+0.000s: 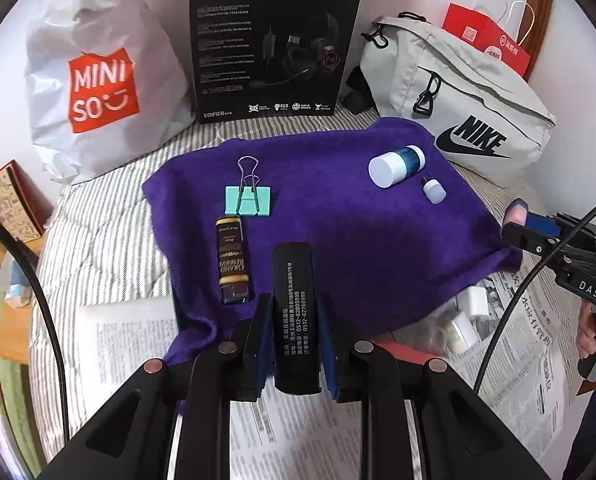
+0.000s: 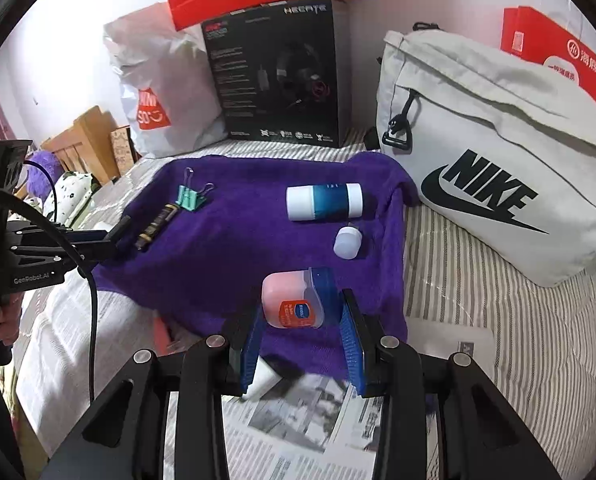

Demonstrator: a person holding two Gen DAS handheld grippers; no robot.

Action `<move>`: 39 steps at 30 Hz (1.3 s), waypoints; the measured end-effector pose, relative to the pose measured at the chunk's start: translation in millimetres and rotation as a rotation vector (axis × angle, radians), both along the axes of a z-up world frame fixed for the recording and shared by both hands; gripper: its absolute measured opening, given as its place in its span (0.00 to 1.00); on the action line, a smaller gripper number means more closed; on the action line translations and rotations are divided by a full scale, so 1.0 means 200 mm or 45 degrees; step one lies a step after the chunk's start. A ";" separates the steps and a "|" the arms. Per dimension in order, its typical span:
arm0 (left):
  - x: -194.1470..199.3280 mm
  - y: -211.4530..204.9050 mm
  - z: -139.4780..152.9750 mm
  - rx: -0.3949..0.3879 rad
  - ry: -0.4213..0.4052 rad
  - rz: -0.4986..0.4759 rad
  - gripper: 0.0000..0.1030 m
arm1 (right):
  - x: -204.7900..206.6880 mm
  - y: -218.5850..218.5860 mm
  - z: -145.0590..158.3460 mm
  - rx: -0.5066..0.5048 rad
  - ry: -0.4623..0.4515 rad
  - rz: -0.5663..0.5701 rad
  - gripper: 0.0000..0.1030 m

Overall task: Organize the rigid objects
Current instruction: 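Carry the black stick and the Vaseline jar toward the purple towel with both grippers, then set the black stick beside the gold tube with the left gripper while the right sets the Vaseline jar down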

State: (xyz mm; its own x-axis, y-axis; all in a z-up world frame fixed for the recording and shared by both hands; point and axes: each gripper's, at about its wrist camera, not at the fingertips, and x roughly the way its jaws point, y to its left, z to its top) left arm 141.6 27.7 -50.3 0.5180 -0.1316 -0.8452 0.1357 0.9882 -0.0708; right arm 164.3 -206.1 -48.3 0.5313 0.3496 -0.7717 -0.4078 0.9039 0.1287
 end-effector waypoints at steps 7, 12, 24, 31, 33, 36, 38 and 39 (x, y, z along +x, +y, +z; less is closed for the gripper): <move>0.18 0.02 -0.11 -0.019 0.053 -0.008 0.21 | 0.13 0.03 -0.11 -0.050 0.056 -0.015 0.35; 0.27 0.03 -0.18 -0.040 0.077 0.002 0.20 | 0.19 0.06 -0.19 -0.068 0.088 -0.006 0.35; 0.37 0.03 -0.24 -0.008 0.100 -0.007 0.21 | 0.29 0.12 -0.30 -0.123 0.127 -0.001 0.35; 0.38 0.02 -0.24 0.042 0.097 -0.009 0.21 | 0.33 0.14 -0.31 -0.142 0.121 0.008 0.35; 0.38 0.01 -0.24 0.061 0.095 -0.008 0.21 | 0.33 0.15 -0.32 -0.148 0.119 0.018 0.35; 0.37 -0.01 -0.24 0.102 0.088 -0.018 0.21 | 0.33 0.15 -0.33 -0.143 0.122 0.022 0.35; 0.37 -0.02 -0.23 0.111 0.090 -0.017 0.21 | 0.33 0.14 -0.33 -0.138 0.120 0.022 0.35; 0.37 -0.02 -0.23 0.112 0.091 -0.014 0.22 | 0.33 0.14 -0.33 -0.139 0.117 0.025 0.35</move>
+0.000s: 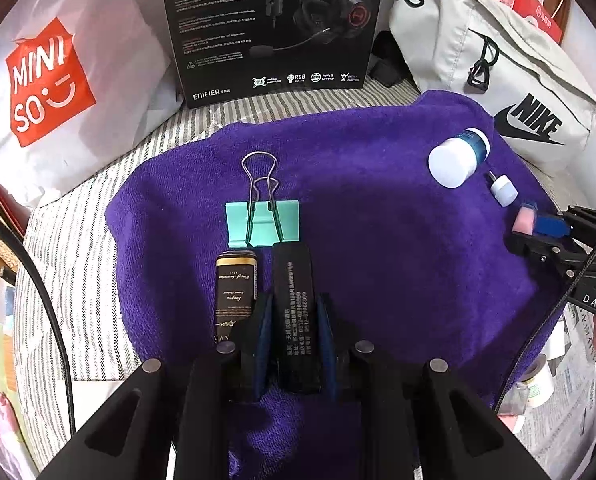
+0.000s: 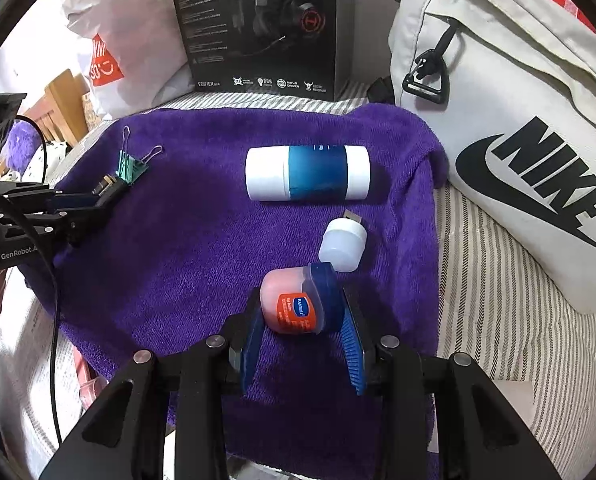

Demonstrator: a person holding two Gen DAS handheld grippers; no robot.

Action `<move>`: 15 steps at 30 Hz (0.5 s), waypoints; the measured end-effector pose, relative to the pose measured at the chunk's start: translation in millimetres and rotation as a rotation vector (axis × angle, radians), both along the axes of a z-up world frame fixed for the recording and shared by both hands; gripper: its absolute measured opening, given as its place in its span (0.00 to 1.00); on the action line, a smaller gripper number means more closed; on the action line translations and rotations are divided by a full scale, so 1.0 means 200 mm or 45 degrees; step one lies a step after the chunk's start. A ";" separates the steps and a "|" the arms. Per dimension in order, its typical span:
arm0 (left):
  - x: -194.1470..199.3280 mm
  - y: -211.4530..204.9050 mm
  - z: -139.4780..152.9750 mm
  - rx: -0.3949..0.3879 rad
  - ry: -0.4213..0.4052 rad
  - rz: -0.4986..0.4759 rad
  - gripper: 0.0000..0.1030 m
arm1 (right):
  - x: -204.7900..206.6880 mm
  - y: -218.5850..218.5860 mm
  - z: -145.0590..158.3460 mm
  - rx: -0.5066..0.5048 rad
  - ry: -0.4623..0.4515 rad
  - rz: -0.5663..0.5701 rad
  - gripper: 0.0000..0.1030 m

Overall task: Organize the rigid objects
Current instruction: 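Set the black stick beside the gold tube with the left gripper while the right sets the Vaseline jar down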

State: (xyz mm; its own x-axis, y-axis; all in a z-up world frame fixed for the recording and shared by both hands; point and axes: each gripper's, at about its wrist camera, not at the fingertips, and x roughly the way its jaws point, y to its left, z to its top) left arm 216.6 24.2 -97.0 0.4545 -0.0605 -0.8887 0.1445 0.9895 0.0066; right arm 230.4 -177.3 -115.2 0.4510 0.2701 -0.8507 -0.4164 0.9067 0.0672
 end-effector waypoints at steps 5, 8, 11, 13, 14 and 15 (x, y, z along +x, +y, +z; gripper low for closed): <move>-0.03 -0.03 0.00 0.027 0.007 -0.019 0.34 | 0.00 0.00 0.00 0.000 -0.007 0.006 0.35; -0.05 -0.03 0.00 0.034 0.015 -0.012 0.38 | 0.00 0.00 0.00 -0.001 -0.005 0.009 0.36; -0.08 -0.02 0.00 0.044 0.025 -0.005 0.38 | 0.00 0.00 0.00 -0.002 -0.001 0.014 0.37; -0.10 -0.02 0.01 0.059 0.025 -0.007 0.39 | 0.00 0.00 0.01 -0.006 0.006 0.016 0.39; -0.12 -0.02 0.01 0.063 0.022 -0.012 0.39 | -0.01 0.00 0.01 -0.009 0.010 0.022 0.40; -0.13 -0.02 0.02 0.064 0.019 -0.014 0.39 | -0.01 0.00 0.01 -0.011 0.011 0.022 0.40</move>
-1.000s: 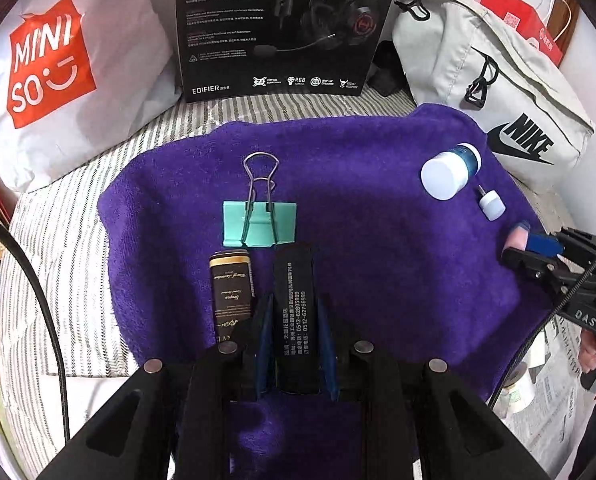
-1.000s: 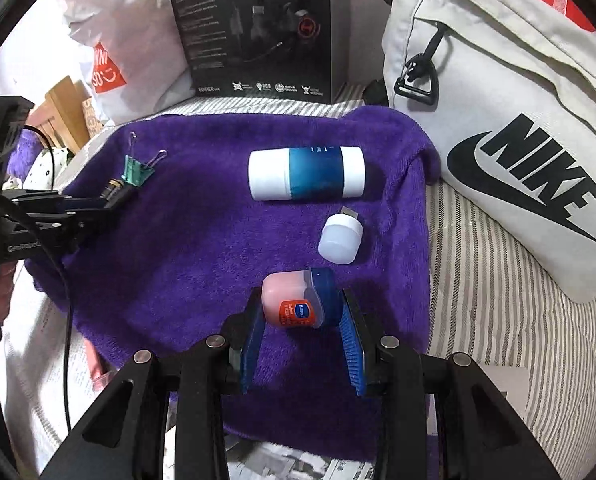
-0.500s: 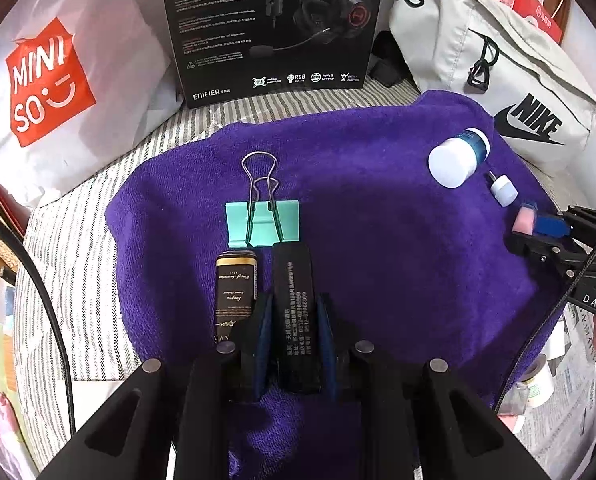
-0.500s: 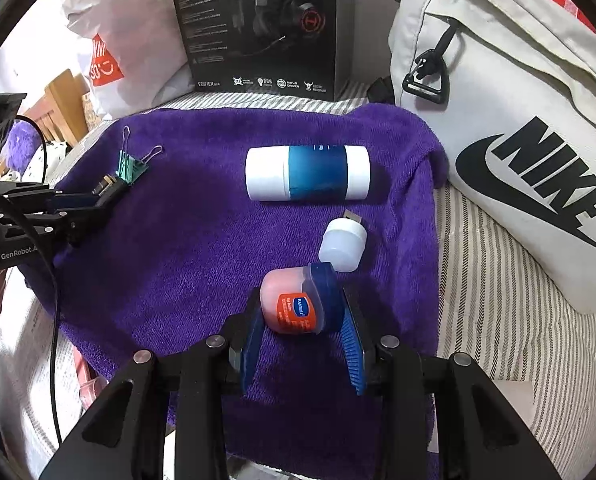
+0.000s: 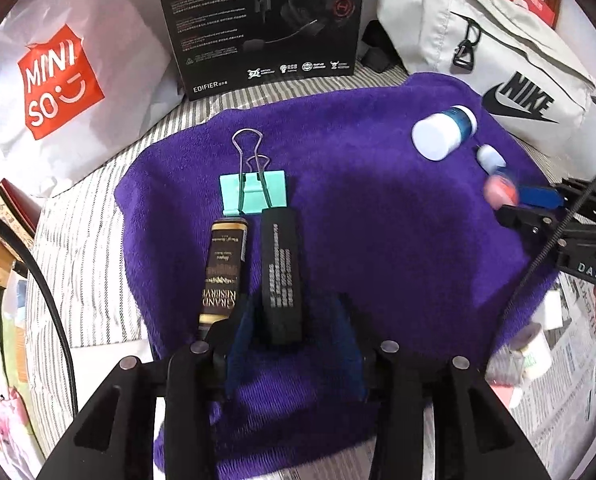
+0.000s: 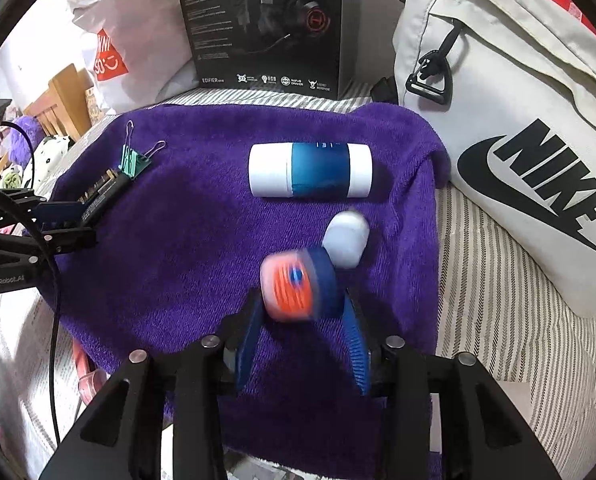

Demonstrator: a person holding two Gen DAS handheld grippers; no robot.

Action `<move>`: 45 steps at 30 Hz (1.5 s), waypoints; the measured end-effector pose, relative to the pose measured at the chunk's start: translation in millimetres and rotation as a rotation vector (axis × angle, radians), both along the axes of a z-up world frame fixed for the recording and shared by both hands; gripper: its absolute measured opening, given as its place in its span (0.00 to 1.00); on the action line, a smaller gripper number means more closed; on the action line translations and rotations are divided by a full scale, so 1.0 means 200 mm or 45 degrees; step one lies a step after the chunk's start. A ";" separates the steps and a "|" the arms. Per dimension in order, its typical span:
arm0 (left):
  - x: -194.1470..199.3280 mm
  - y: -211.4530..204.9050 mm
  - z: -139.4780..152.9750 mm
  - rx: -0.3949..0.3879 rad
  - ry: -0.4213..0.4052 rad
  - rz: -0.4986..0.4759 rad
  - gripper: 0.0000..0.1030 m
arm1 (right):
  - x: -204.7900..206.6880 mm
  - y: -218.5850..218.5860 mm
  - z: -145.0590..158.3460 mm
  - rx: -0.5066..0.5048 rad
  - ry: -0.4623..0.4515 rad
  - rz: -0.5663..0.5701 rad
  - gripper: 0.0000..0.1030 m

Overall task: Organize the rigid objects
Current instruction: 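Set the black stick beside the gold tube with the left gripper while the right sets the Vaseline jar down, then withdraw both open grippers from the towel toward the newspaper items, then grasp the white charger plug with the right gripper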

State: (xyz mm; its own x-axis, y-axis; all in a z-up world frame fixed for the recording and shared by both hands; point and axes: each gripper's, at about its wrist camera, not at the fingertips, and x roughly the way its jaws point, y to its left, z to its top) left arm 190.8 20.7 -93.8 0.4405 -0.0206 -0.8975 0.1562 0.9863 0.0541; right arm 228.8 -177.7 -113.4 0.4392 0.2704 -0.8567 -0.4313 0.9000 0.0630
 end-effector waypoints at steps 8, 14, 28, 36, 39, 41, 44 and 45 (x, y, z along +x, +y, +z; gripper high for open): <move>-0.12 0.00 0.10 0.007 -0.053 0.010 0.48 | -0.07 -0.04 0.06 0.001 -0.005 -0.035 0.48; -0.24 0.01 0.19 -0.017 -0.106 0.038 0.48 | -0.21 -0.11 0.20 0.055 -0.046 -0.063 0.49; -0.53 -0.01 0.14 -0.108 -0.090 0.062 0.49 | -0.50 -0.09 0.14 0.145 0.029 -0.097 0.46; -0.61 0.07 0.12 -0.148 -0.082 0.096 0.49 | -0.46 0.02 0.08 0.098 0.036 -0.135 0.41; -0.62 0.08 0.11 -0.163 -0.078 0.097 0.49 | -0.48 0.07 0.06 0.001 0.027 -0.108 0.36; -0.63 0.09 0.11 -0.165 -0.077 0.093 0.49 | -0.51 0.06 0.05 -0.040 0.020 -0.092 0.36; -0.64 0.09 0.11 -0.173 -0.078 0.087 0.49 | -0.52 0.02 0.05 -0.045 0.031 -0.109 0.36; -0.64 0.09 0.11 -0.175 -0.076 0.085 0.49 | -0.52 0.01 0.05 -0.050 0.034 -0.112 0.36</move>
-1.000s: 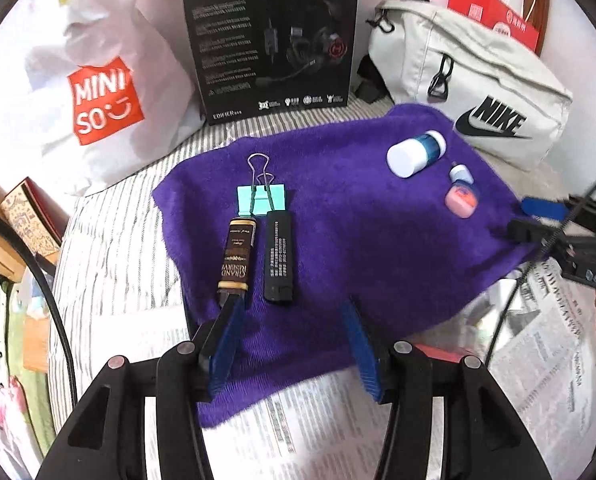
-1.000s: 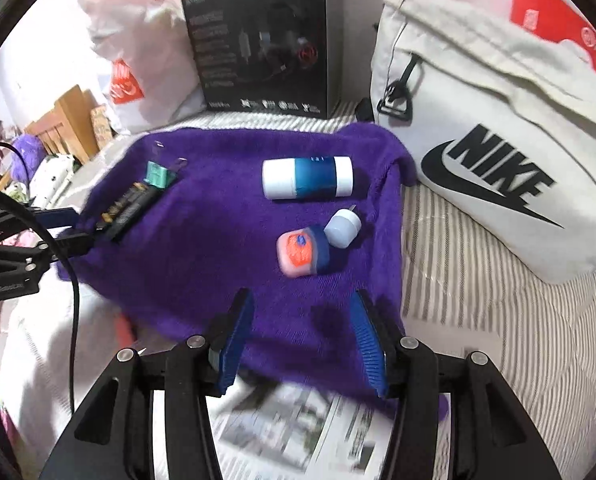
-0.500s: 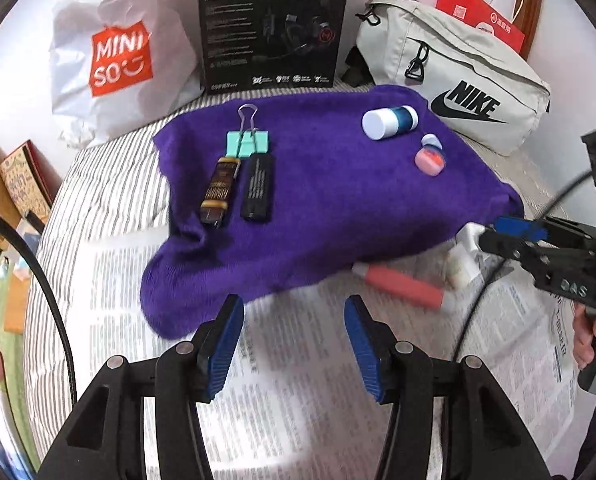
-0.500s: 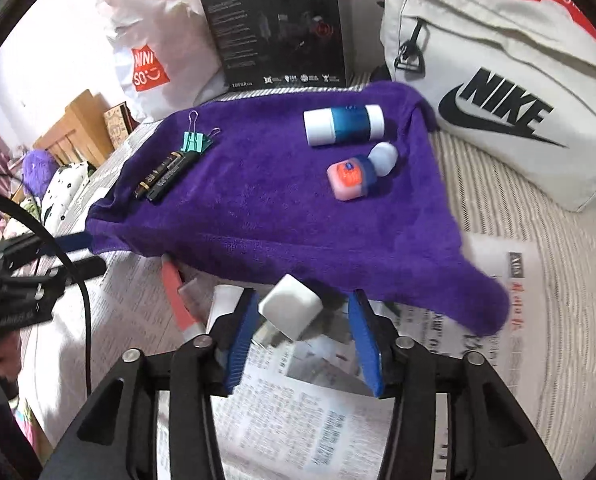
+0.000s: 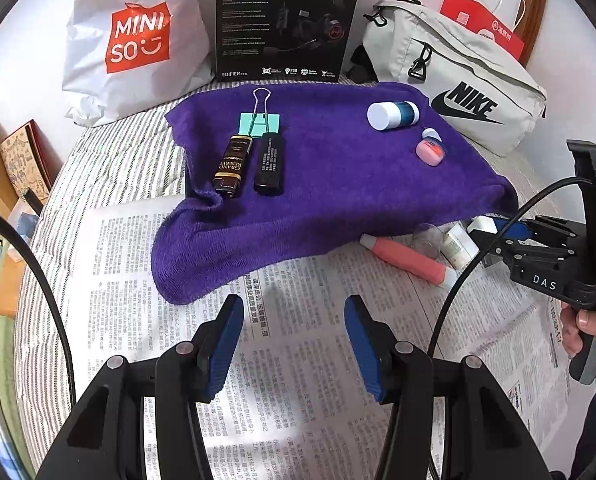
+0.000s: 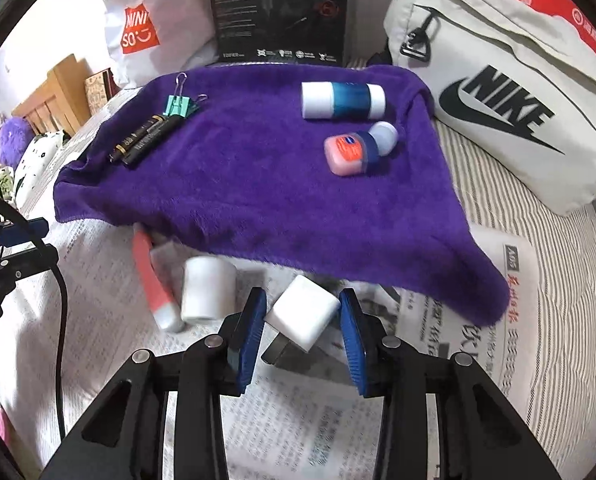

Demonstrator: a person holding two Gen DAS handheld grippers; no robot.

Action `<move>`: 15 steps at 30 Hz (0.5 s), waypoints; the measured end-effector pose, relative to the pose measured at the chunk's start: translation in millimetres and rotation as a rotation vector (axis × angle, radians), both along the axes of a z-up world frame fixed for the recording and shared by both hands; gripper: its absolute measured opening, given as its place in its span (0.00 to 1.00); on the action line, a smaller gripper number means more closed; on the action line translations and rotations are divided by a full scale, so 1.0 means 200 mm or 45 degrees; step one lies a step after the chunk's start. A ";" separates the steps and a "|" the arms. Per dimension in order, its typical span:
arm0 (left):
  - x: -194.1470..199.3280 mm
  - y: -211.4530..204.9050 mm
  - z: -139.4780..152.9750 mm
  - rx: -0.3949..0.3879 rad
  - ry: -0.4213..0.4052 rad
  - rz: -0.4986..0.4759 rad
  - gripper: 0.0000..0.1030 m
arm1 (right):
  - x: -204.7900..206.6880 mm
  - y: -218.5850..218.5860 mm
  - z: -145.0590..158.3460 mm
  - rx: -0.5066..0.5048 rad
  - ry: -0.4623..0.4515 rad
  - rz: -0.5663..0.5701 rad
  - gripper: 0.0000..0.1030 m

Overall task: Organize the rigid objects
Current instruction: 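Grasp the white charger plug with the right gripper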

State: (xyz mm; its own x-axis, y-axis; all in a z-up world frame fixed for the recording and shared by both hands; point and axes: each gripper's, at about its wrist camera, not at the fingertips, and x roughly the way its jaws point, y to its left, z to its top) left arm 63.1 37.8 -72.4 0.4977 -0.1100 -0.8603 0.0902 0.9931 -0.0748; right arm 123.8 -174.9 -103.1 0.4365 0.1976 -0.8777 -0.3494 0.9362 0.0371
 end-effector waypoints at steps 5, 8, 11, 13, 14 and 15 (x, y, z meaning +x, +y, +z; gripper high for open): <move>-0.01 -0.02 0.00 0.007 0.004 -0.014 0.49 | -0.03 -0.03 -0.03 -0.028 0.019 -0.005 0.36; -0.01 -0.03 -0.01 0.009 0.015 -0.010 0.49 | -0.02 -0.04 -0.03 0.004 -0.008 -0.016 0.36; -0.01 -0.05 -0.01 0.018 0.018 -0.014 0.49 | -0.01 -0.04 -0.04 0.016 -0.038 -0.009 0.33; -0.02 -0.07 0.00 0.010 -0.001 -0.017 0.49 | -0.02 -0.04 -0.04 0.014 -0.042 0.008 0.33; -0.01 -0.07 0.01 -0.001 -0.002 -0.019 0.49 | -0.03 -0.06 -0.03 0.012 -0.044 0.011 0.33; -0.01 -0.08 0.01 -0.011 -0.001 -0.018 0.49 | -0.04 -0.07 -0.03 0.009 -0.044 0.010 0.33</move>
